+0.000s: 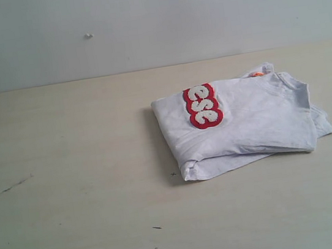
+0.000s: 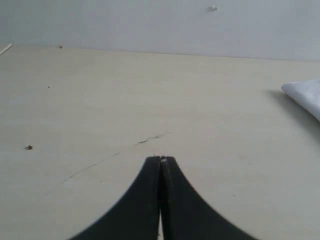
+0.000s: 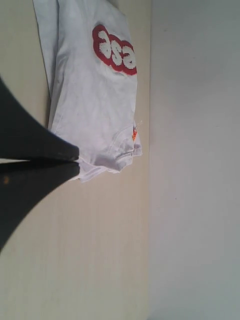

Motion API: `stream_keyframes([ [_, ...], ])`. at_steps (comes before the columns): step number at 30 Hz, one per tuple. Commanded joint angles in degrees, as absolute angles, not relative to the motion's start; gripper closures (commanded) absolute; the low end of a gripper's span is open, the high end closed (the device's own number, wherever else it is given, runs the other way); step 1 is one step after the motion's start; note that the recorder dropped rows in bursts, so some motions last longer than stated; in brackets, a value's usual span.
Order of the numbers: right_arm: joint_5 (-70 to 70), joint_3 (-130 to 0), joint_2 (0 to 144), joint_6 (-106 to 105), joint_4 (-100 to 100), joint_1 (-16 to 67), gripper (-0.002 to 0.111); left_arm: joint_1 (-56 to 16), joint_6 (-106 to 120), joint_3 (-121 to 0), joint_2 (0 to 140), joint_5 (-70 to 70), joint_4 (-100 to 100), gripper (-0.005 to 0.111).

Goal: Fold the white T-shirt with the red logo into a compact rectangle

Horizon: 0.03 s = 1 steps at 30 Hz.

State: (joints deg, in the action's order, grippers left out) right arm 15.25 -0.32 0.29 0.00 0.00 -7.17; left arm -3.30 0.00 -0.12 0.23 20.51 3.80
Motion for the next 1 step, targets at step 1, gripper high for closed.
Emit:
stream_keyframes([
  [1, 15.20, 0.00, 0.00, 0.00, 0.00, -6.99, 0.108, -3.15, 0.00, 0.00, 0.00, 20.17, 3.86, 0.107],
])
